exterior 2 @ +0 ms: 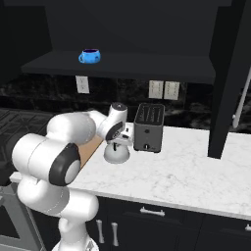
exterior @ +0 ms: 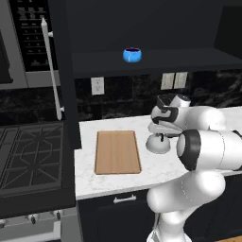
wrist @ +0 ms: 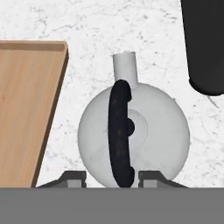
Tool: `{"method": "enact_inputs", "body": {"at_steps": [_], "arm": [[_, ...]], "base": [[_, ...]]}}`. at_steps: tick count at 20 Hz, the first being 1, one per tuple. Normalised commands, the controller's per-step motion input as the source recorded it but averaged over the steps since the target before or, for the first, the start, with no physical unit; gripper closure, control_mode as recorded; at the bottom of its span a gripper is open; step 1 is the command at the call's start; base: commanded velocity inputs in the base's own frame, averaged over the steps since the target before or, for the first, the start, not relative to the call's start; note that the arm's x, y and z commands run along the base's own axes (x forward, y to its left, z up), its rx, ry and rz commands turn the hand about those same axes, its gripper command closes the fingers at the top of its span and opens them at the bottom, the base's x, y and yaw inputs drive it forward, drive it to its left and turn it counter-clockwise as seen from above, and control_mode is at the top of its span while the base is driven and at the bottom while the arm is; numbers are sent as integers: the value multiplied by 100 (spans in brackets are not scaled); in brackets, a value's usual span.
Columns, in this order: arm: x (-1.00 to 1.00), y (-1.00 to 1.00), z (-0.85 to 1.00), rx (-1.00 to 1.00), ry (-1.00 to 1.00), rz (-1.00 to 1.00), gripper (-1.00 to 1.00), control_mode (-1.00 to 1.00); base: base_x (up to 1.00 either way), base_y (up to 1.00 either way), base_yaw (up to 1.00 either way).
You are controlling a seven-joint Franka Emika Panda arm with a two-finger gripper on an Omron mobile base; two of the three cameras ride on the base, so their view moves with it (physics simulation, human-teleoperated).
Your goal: Pick the kettle from the counter and place it on the tray. Then pick the mug from the cabinet and place it on the tray. Then close the cabinet doors.
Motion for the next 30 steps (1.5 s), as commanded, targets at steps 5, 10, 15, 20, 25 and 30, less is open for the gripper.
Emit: {"method": "enact_inputs", "body": {"at_steps": [5, 10, 15, 20, 25, 30], "arm": [[0, 44, -4, 0, 15, 0, 100, -100], [-6, 40, 20, -1, 8, 0, 100, -100], [-34, 64, 93, -2, -3, 0, 100, -100], [-18, 97, 32, 0, -11, 0, 100, -100], [17, 85, -3, 1, -14, 0, 100, -100], [53, 48, -22, 1, -16, -5, 100, -100]], "base": [[0, 0, 0], [0, 0, 0], [0, 0, 0], [0, 0, 0], [0, 0, 0], [0, 0, 0]]}}
